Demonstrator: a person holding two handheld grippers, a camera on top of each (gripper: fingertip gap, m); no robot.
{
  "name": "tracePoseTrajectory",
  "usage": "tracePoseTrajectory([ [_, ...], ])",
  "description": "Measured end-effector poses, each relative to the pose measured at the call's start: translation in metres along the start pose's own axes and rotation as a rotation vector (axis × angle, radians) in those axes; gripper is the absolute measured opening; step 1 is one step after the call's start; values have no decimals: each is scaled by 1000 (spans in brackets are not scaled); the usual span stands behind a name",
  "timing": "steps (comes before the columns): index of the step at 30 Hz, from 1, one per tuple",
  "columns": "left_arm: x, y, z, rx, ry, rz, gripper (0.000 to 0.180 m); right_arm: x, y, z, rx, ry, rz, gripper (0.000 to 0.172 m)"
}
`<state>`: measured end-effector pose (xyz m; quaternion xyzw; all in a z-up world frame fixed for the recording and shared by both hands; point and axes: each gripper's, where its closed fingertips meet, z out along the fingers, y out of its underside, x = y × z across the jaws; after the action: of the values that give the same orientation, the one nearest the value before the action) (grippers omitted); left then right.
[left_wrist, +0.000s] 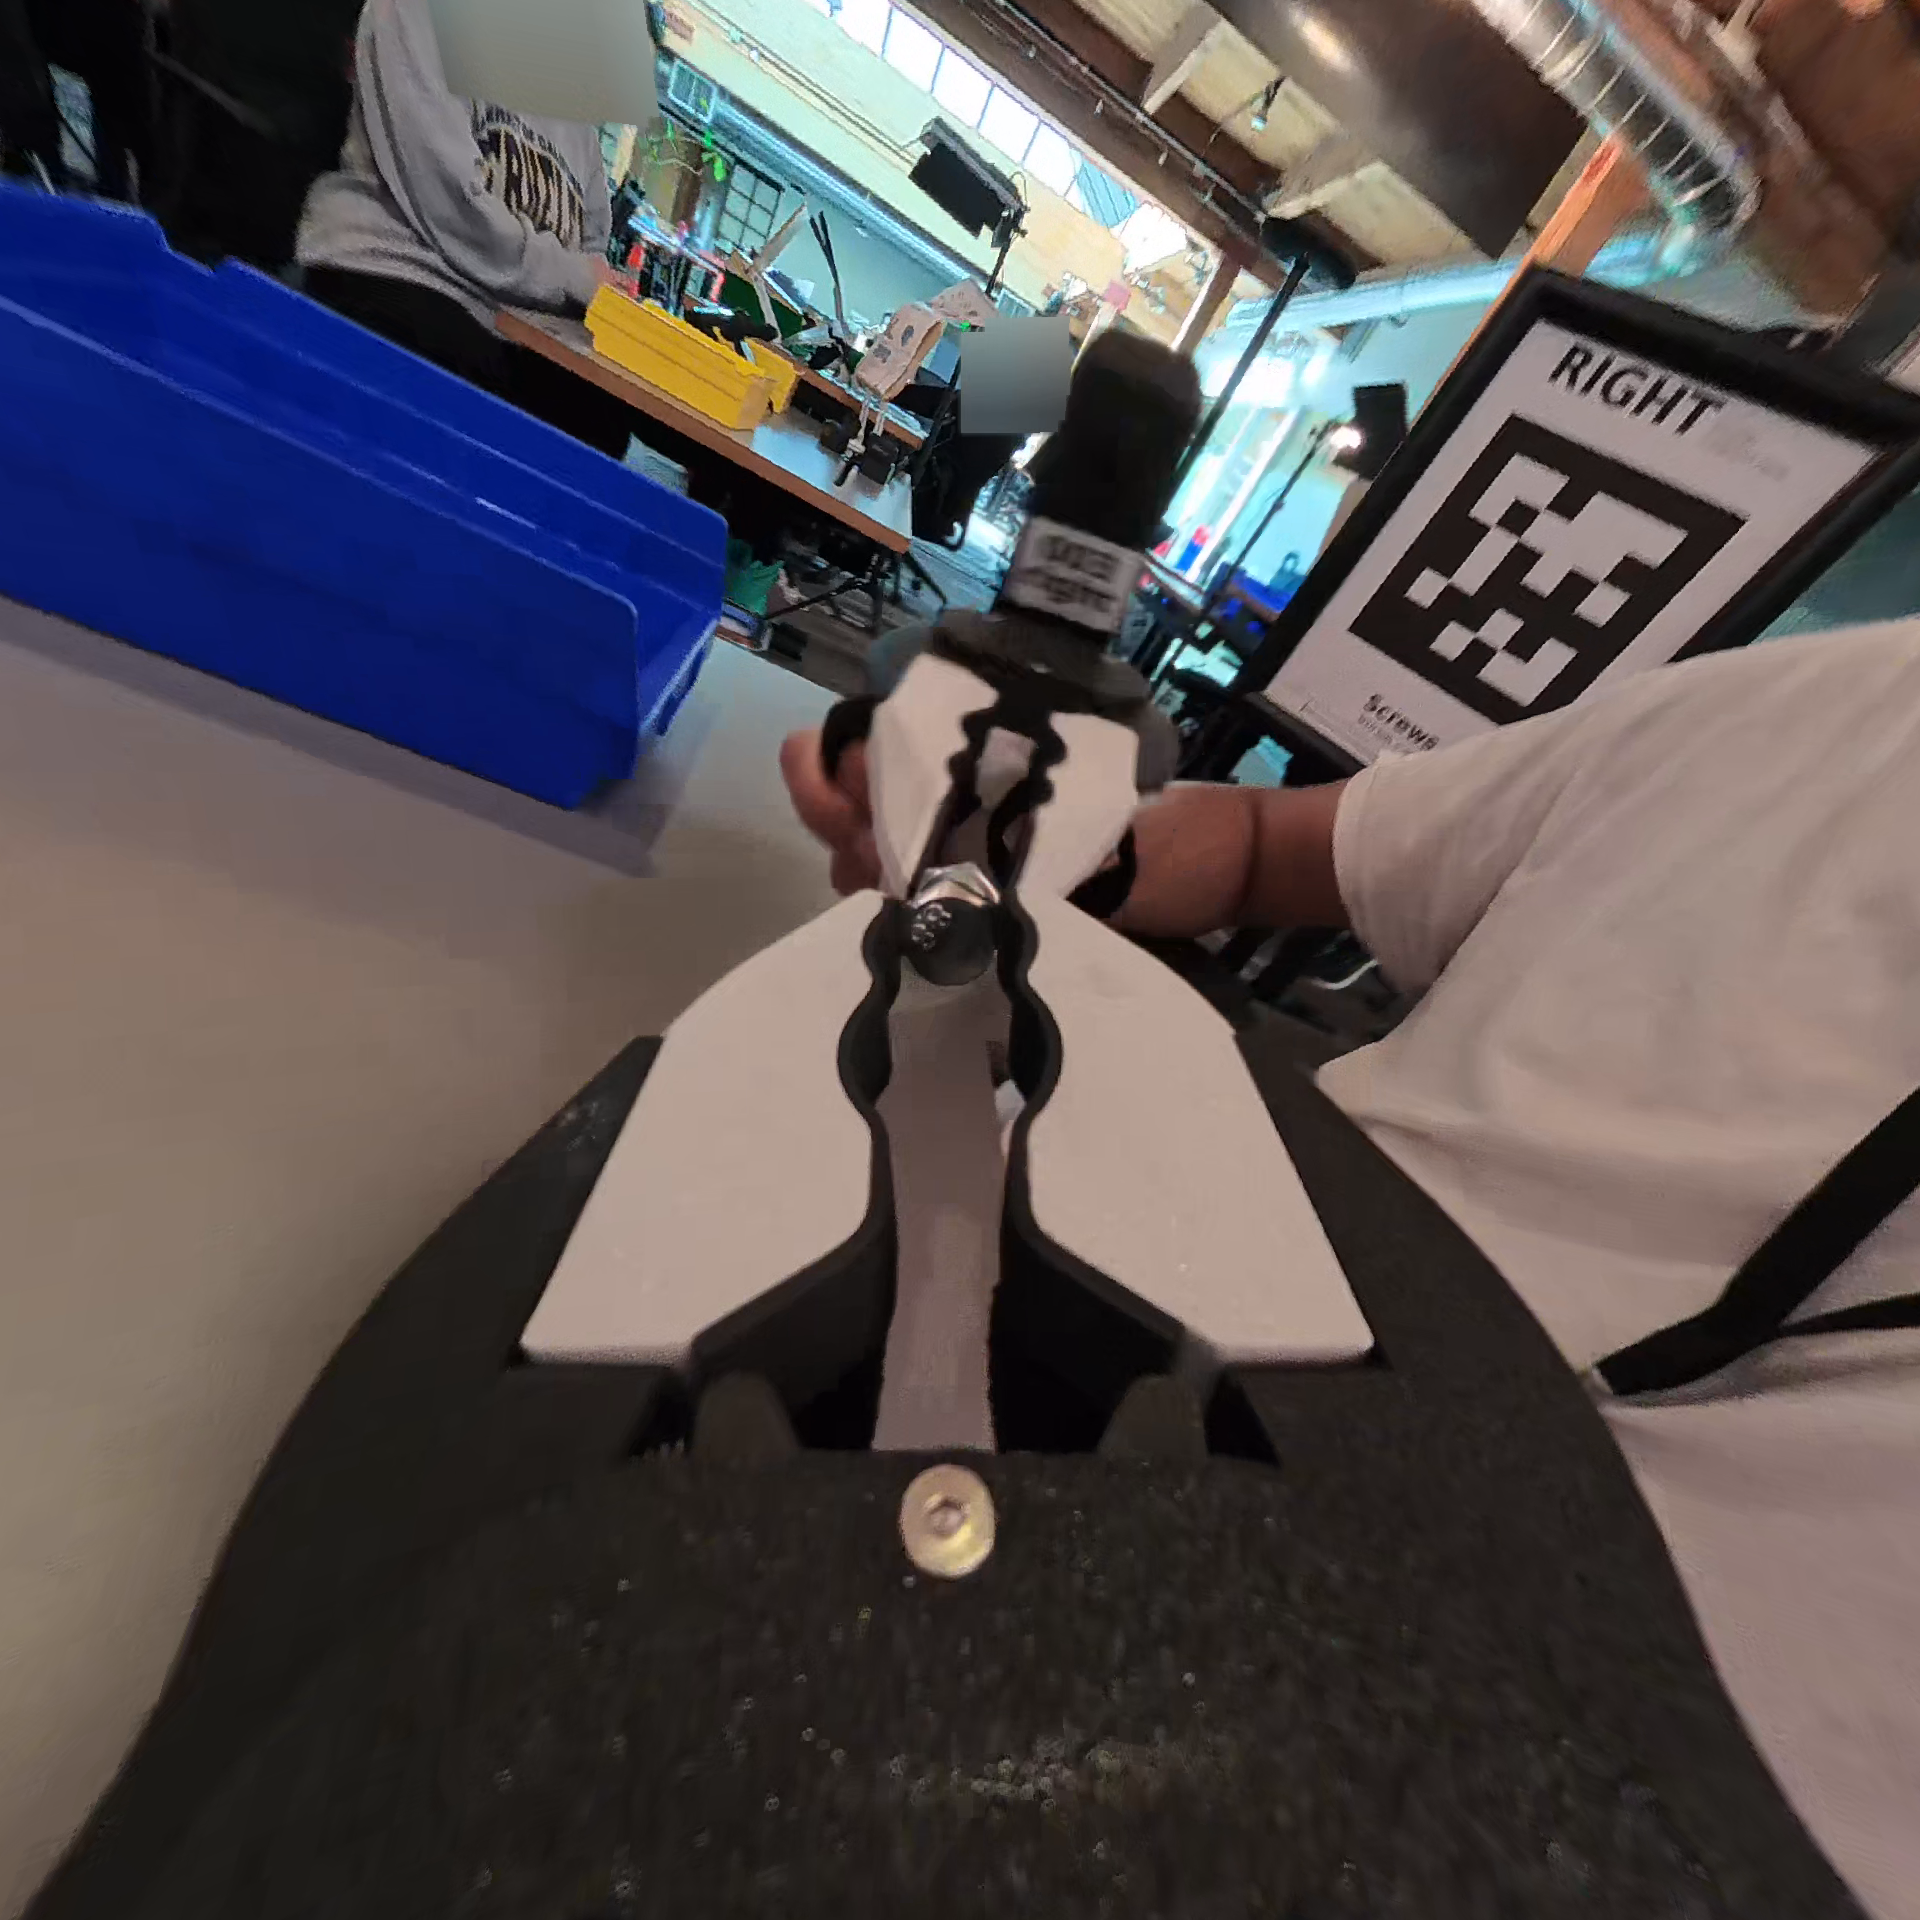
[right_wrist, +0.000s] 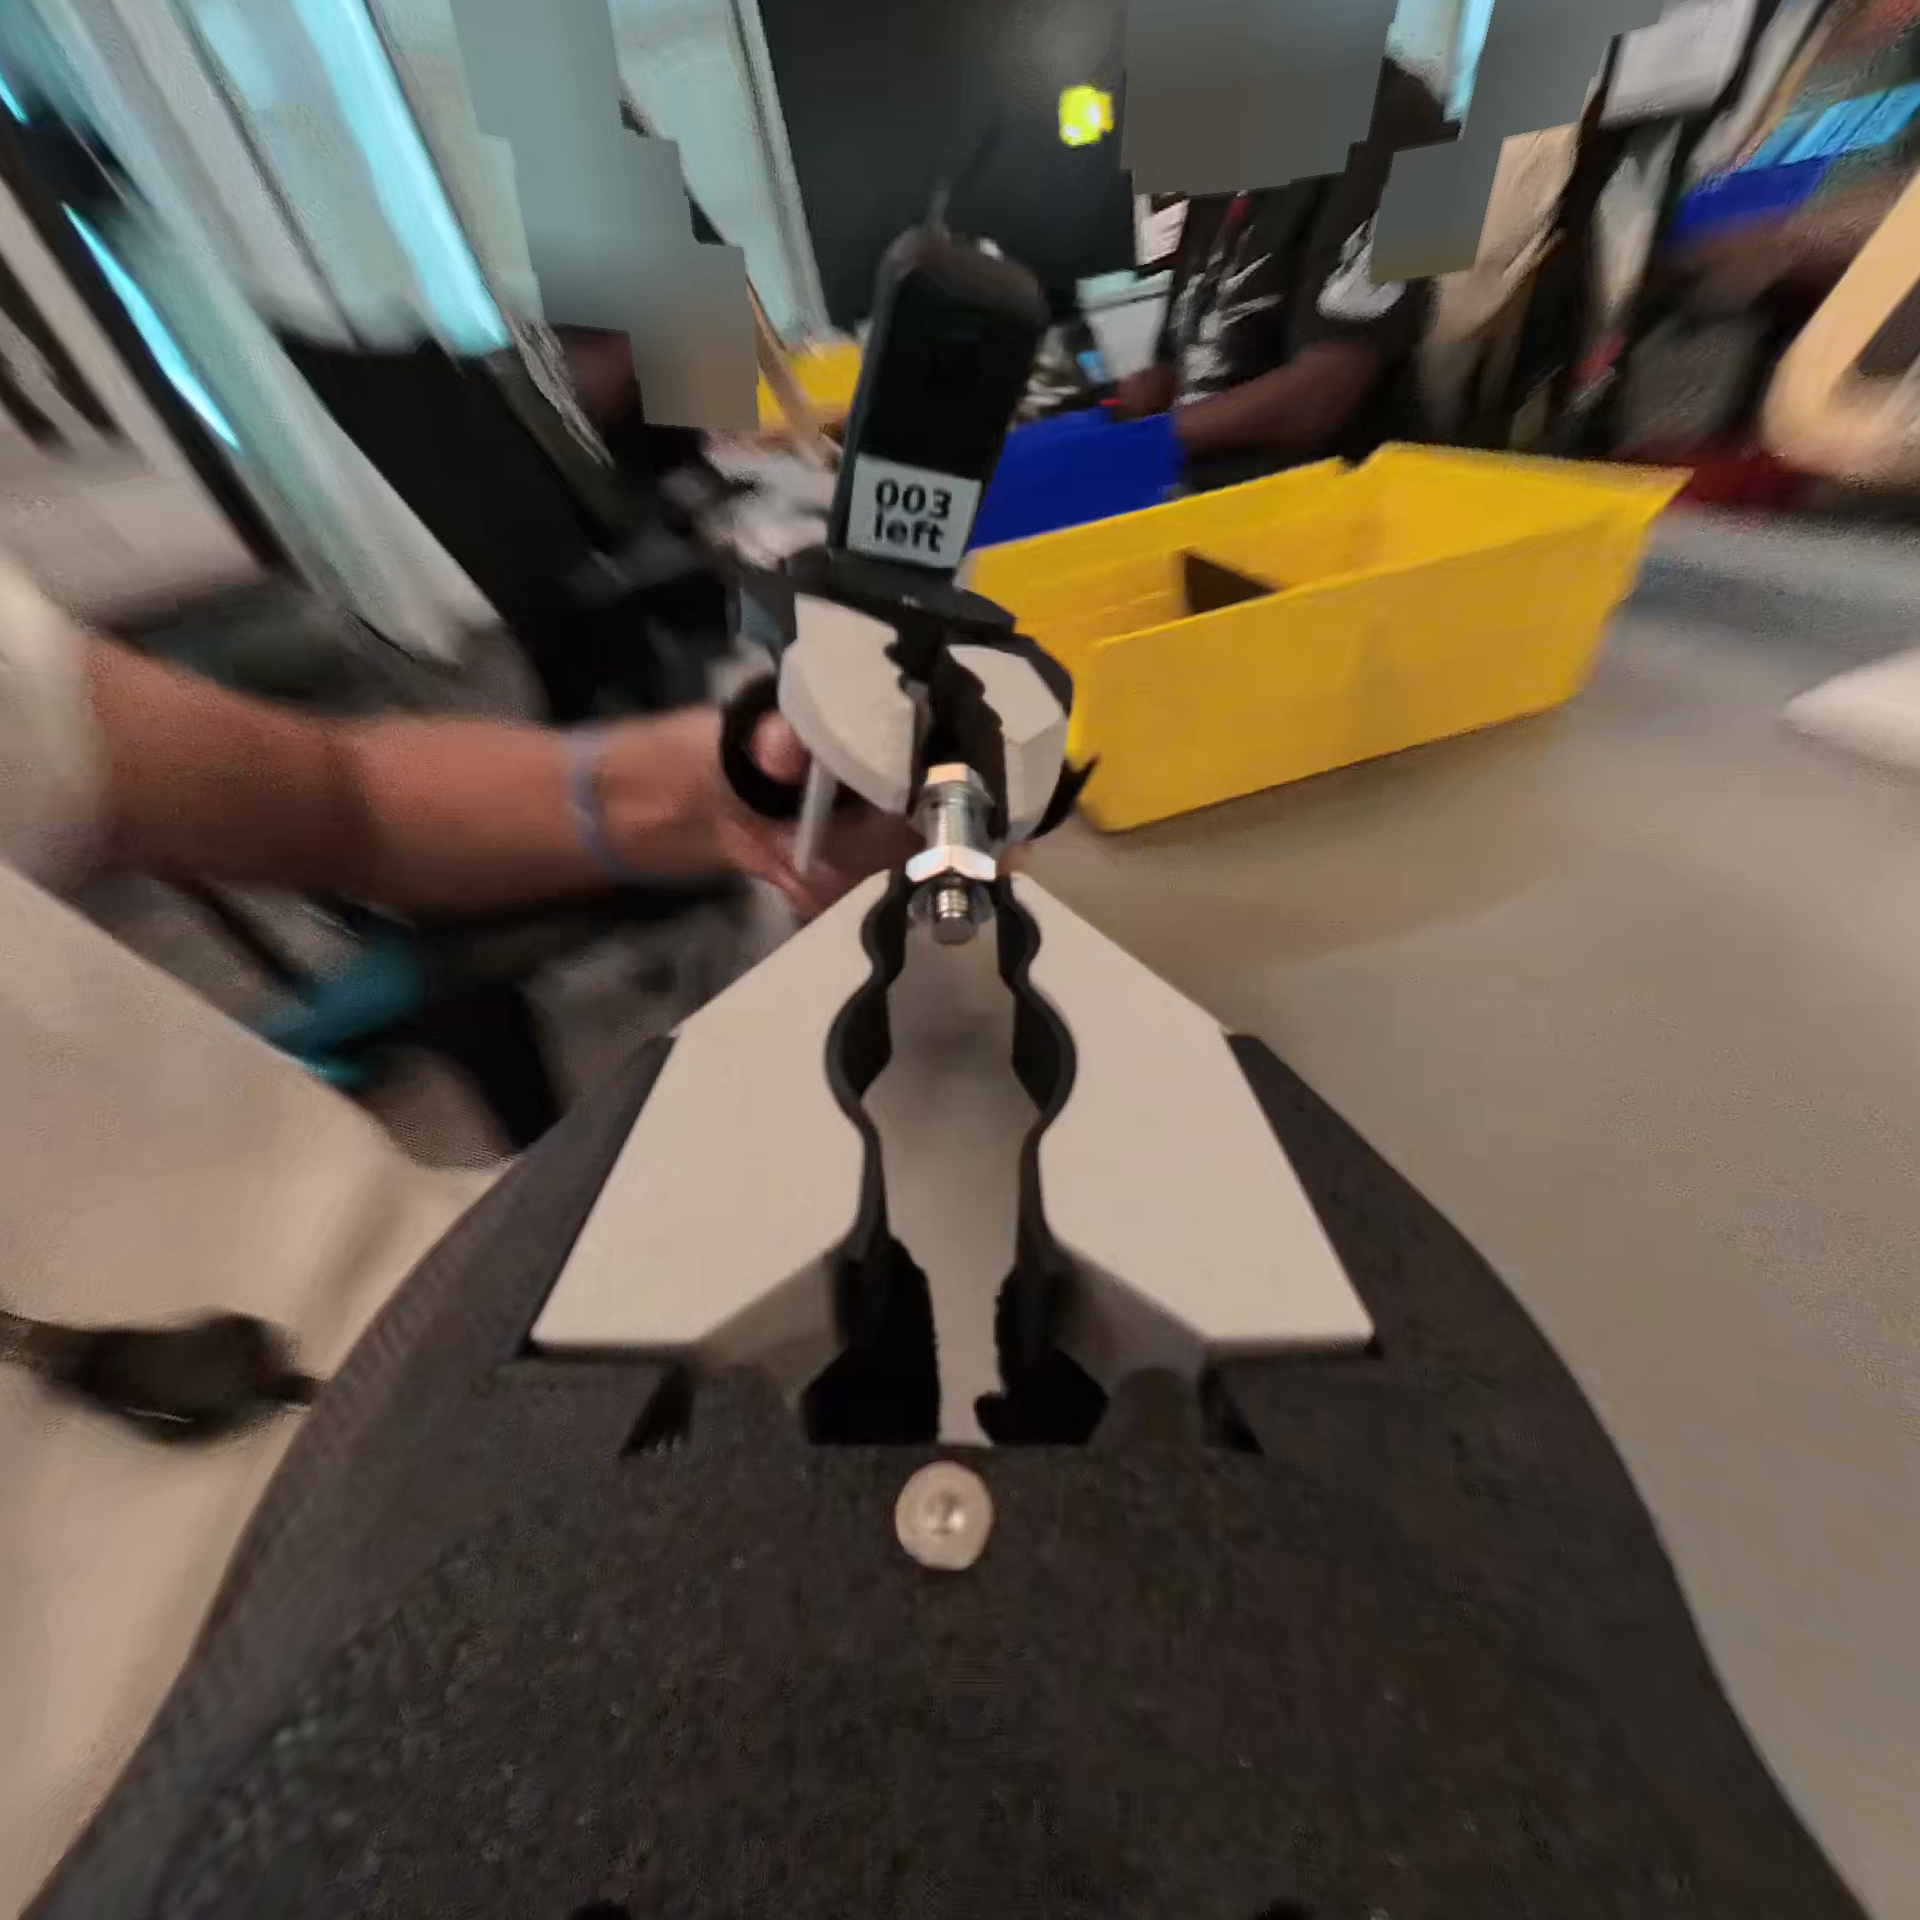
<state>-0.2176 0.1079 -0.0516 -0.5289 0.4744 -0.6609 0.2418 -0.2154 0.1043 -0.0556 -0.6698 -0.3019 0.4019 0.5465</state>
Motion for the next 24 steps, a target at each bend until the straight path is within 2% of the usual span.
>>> tracePoseTrajectory([
  [2,1,-2,0,6,-23,63,17,0,-3,0,84,-154,371,16],
  [5,0,-2,-1,-2,-63,124,17,1,1,2,153,-329,807,16],
  [7,-2,-1,0,-3,-75,124,17,3,2,2,180,-371,930,16],
  [9,-4,-1,-1,1,-74,98,17,4,4,2,166,-324,851,18],
  [13,-7,-8,-4,59,-52,18,17,7,-1,-4,125,-176,506,38],
  [15,-9,-11,-7,79,-45,-32,17,9,1,-6,63,-60,233,44],
  [19,-13,-5,-6,65,-20,-147,17,21,17,-8,-162,271,-569,46],
  [22,-10,4,0,36,43,-253,17,17,13,-11,-224,484,-1255,43],
  [24,-9,6,2,49,81,-332,17,8,16,-9,-228,528,-1543,38],
])
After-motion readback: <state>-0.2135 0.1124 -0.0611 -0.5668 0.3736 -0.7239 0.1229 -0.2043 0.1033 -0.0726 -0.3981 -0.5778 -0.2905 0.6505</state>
